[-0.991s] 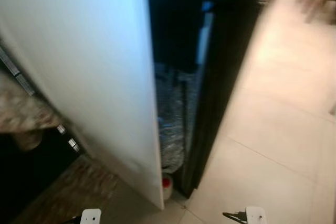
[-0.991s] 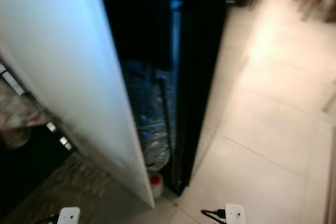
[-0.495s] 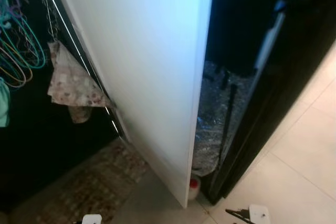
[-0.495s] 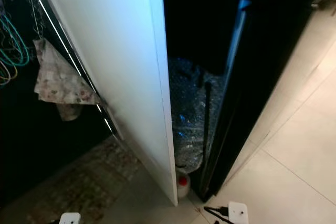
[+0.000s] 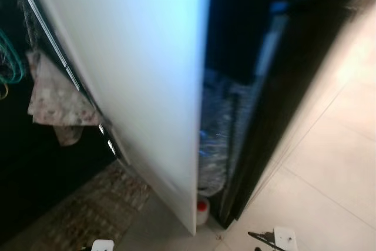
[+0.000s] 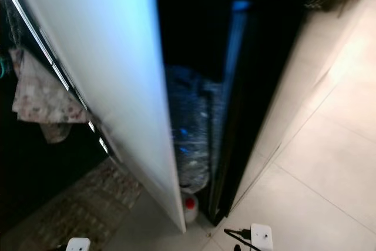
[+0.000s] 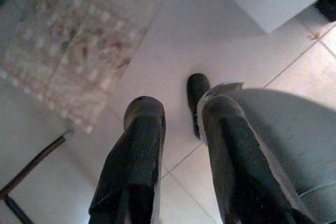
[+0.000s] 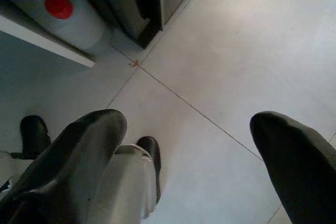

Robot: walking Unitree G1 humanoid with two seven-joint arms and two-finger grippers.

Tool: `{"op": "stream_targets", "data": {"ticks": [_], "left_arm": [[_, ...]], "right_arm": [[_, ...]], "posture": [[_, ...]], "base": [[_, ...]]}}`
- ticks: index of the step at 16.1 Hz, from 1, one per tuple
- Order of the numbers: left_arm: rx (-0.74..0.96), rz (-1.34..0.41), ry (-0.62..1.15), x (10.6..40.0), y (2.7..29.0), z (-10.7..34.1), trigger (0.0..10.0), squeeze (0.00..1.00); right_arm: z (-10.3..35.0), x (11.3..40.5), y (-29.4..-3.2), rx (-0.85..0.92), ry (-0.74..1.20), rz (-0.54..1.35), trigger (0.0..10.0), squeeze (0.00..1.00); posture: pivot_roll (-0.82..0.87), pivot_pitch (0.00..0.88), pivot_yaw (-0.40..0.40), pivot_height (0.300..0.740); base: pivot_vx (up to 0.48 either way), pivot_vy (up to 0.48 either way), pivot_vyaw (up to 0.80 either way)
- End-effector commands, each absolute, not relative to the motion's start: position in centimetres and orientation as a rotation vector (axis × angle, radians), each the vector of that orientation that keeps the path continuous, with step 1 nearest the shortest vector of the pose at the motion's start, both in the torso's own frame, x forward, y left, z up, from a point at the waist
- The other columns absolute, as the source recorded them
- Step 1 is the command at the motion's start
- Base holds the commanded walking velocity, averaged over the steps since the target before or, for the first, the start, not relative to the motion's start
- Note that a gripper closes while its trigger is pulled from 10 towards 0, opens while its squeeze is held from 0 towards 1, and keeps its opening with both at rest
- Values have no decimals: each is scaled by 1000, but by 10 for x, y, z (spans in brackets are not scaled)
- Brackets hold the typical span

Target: Restocking fridge

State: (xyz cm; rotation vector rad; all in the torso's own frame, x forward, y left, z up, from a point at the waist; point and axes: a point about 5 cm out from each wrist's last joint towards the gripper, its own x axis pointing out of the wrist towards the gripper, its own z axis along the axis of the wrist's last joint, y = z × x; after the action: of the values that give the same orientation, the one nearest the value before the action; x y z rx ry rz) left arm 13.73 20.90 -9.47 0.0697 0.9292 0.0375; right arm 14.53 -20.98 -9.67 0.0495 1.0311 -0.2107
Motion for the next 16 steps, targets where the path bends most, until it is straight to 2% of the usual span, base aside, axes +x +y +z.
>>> {"op": "stream_targets", "data": {"ticks": [1, 6, 16], "left_arm": [[77, 28, 961, 131, 207, -98, 10000, 0], [80, 28, 973, 132, 206, -98, 10000, 0], [42, 88, 990, 126, 208, -100, 10000, 0]], "right_arm": [[-99, 138, -212, 39, 1050, -210, 10000, 0], [-101, 131, -216, 30, 1065, -218, 10000, 0], [-98, 139, -215, 21, 1048, -179, 10000, 0]], "posture": [[-15, 11, 23, 740], [-16, 0, 24, 740], [-12, 36, 2, 740]], "base": [[0, -259, 0], [0, -304, 610], [0, 0, 753]]}}
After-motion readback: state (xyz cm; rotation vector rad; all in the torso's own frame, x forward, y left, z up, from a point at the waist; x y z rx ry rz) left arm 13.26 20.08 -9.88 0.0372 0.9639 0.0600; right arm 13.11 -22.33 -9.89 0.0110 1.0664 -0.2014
